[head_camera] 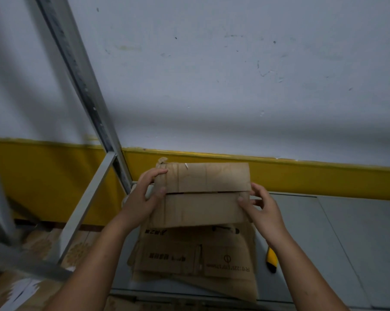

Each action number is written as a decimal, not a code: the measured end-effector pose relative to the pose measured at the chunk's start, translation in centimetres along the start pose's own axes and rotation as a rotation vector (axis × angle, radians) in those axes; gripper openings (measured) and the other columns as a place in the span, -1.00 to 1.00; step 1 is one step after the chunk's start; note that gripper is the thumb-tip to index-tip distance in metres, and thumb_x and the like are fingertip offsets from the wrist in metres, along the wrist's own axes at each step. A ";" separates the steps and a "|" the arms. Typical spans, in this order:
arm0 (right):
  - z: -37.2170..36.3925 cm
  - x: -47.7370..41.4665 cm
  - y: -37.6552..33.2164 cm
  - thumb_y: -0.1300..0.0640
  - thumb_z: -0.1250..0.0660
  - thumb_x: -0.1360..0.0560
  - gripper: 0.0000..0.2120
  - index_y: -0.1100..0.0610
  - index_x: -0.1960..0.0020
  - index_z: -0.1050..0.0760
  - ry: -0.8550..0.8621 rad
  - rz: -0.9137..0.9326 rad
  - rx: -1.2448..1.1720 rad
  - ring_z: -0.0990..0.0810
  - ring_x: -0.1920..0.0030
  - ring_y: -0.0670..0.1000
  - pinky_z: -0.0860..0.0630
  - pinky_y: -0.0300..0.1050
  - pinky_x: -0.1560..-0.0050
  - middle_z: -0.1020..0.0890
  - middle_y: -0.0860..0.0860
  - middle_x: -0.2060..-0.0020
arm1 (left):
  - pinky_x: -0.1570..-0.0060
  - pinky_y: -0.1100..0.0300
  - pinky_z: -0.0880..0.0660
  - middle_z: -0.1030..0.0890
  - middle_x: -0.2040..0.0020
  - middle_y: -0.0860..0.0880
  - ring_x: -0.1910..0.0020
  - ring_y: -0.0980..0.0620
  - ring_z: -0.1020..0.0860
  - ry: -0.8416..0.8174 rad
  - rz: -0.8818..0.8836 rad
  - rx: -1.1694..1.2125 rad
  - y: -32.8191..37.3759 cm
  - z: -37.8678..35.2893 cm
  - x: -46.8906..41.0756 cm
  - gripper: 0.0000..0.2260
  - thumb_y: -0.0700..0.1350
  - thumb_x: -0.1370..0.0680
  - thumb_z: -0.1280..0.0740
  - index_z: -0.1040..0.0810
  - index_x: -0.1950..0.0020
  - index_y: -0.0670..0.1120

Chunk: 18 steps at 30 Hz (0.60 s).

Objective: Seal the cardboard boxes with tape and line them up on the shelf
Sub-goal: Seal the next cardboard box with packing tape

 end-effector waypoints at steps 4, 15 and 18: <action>0.0 0.5 0.4 -0.22 -0.38 -0.48 -0.39 -0.10 -0.50 -0.43 -0.031 0.060 0.030 -0.60 -0.13 -0.22 -0.66 0.06 -0.13 -0.57 -0.16 -0.30 | -0.33 -0.23 -0.51 -0.38 -0.46 0.23 -0.44 0.14 -0.40 0.114 -0.075 -0.029 -0.7 -0.4 0.0 -0.59 0.22 -0.62 -0.30 -0.39 -0.47 0.26; 0.6 1.6 -0.4 -0.05 -0.32 -0.63 -0.67 -0.20 -0.39 -0.53 -0.094 0.093 0.074 -0.63 -0.10 -0.18 -0.64 0.09 -0.14 -0.67 -0.25 -0.12 | -0.13 0.21 -0.60 -0.52 -0.32 0.35 -0.30 0.27 -0.53 0.050 0.141 0.072 1.8 -0.7 1.4 -0.45 0.32 -0.60 -0.32 -0.24 -0.57 0.39; 0.7 3.8 -0.4 0.05 -0.37 -0.61 -0.61 -0.25 -0.39 -0.50 -0.040 0.151 0.050 -0.61 -0.04 -0.07 -0.65 0.11 0.02 -0.65 -0.16 -0.07 | -0.15 0.16 -0.62 -0.54 -0.33 0.29 -0.31 0.25 -0.54 0.050 0.086 0.062 2.4 0.2 3.3 -0.48 0.37 -0.58 -0.31 -0.33 -0.53 0.38</action>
Point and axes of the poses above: each hand's wrist, its own x-axis away from the middle knuckle, its own z-axis out of the back of the hand, y = z × x, the point moved 1 cm from there along -x, towards the middle knuckle
